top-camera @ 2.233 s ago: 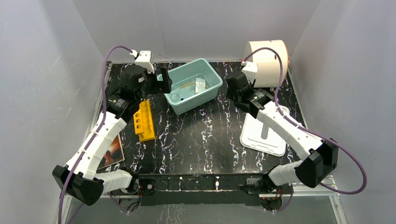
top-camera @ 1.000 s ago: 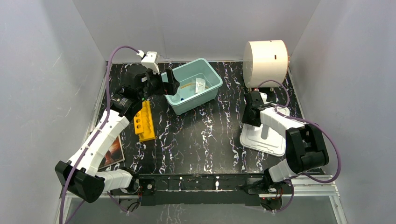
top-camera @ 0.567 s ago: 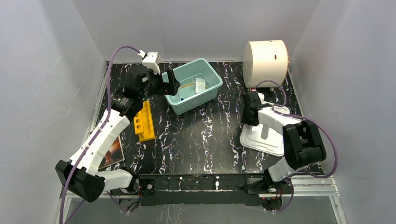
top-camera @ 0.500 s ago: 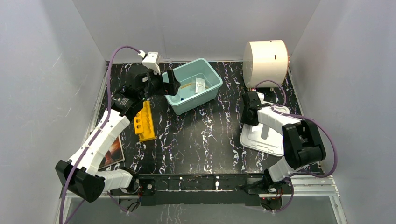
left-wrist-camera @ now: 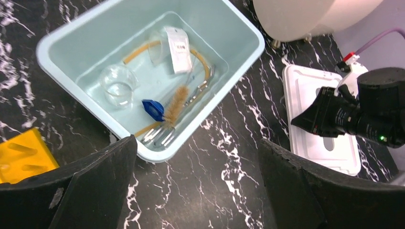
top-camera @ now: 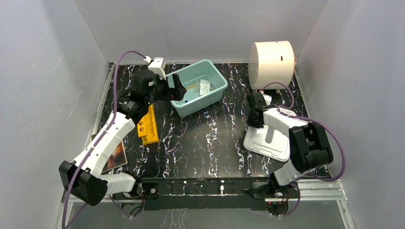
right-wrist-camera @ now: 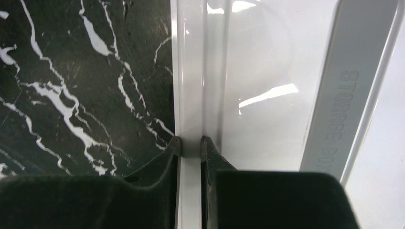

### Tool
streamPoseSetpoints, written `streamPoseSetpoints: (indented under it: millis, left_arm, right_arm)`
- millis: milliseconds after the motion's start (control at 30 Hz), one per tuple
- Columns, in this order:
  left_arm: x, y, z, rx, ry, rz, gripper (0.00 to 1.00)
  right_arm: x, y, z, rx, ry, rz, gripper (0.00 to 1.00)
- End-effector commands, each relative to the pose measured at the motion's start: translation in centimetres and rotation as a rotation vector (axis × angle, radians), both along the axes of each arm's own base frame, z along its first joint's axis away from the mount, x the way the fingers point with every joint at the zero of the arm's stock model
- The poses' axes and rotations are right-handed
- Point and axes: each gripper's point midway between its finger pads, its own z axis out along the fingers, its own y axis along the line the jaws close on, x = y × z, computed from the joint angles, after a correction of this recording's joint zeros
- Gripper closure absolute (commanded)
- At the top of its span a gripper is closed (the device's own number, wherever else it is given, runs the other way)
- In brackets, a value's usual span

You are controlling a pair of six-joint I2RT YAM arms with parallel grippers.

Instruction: Organize the chemistry lab equipment

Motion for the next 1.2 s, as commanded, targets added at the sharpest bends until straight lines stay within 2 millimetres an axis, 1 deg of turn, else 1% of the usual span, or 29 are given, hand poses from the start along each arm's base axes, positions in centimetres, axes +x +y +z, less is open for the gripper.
streamPoseSetpoints:
  millis: [0, 100, 167, 200, 267, 300, 333, 367, 467, 567, 633, 700, 767, 900, 1067, 1133, 1167]
  left_arm:
    - [-1.8, -2.6, 0.2, -0.068, 0.012, -0.135, 0.05]
    - [-3.3, -4.8, -0.5, -0.057, 0.012, -0.225, 0.07]
    - [-4.3, -6.6, -1.1, -0.065, 0.019, -0.278, 0.07]
    - [-4.7, -7.5, -1.3, -0.086, 0.025, -0.298, 0.07]
    - [-5.7, -9.9, -1.8, -0.15, 0.029, -0.351, 0.06]
    - [-6.5, -11.5, -2.5, -0.163, 0.041, -0.391, 0.06]
    - [-7.6, -14.2, -4.1, -0.162, 0.071, -0.46, 0.05]
    - [-8.1, -15.6, -5.6, -0.159, 0.124, -0.494, 0.05]
    - [-9.5, -18.8, -8.1, -0.158, 0.223, -0.605, 0.05]
    - [-10.3, -20.1, -9.0, -0.159, 0.244, -0.684, 0.05]
    - [-10.8, -20.6, -9.1, -0.173, 0.254, -0.73, 0.05]
    - [-11.2, -21.2, -8.8, -0.194, 0.258, -0.771, 0.05]
    - [-11.2, -21.6, -8.8, -0.209, 0.263, -0.78, 0.05]
    - [-10.9, -22.2, -8.8, -0.24, 0.272, -0.774, 0.07]
    - [-9.6, -23.0, -11.0, -0.22, 0.345, -0.711, 0.18]
    - [-9.3, -23.3, -11.6, -0.211, 0.364, -0.708, 0.25]
    - [-9.4, -23.6, -11.6, -0.213, 0.373, -0.724, 0.3]
  right_arm:
    - [-0.4, 1.4, 3.9, 0.103, -0.045, -0.025, 0.94]
    - [-0.5, 2.7, 6.1, 0.204, -0.099, -0.036, 0.95]
    - [-0.5, 3.3, 7.5, 0.266, -0.131, -0.057, 0.95]
    - [-0.5, 3.7, 8.3, 0.302, -0.15, -0.066, 0.95]
    - [-0.7, 4.6, 10.2, 0.386, -0.183, -0.087, 0.95]
    - [-0.7, 5.0, 11.2, 0.428, -0.206, -0.091, 0.95]
    - [-0.6, 5.6, 12.6, 0.481, -0.237, -0.091, 0.95]
    - [-0.5, 5.9, 13.1, 0.5, -0.252, -0.078, 0.95]
    - [-0.5, 6.2, 13.9, 0.541, -0.284, -0.078, 0.95]
    - [-0.2, 7.1, 15.1, 0.614, -0.313, -0.083, 0.95]
    - [0.1, 7.4, 15.6, 0.637, -0.326, -0.079, 0.95]
    - [0.5, 7.7, 15.9, 0.647, -0.338, -0.067, 0.95]
    - [0.9, 8.1, 16.1, 0.652, -0.332, -0.052, 0.95]
    - [0.9, 8.9, 16.4, 0.699, -0.316, -0.043, 0.96]
    - [0.9, 9.6, 17.6, 0.775, -0.328, -0.063, 0.96]
    - [1.0, 9.7, 18.0, 0.791, -0.341, -0.067, 0.96]
    - [1.0, 9.7, 18.1, 0.794, -0.345, -0.07, 0.96]
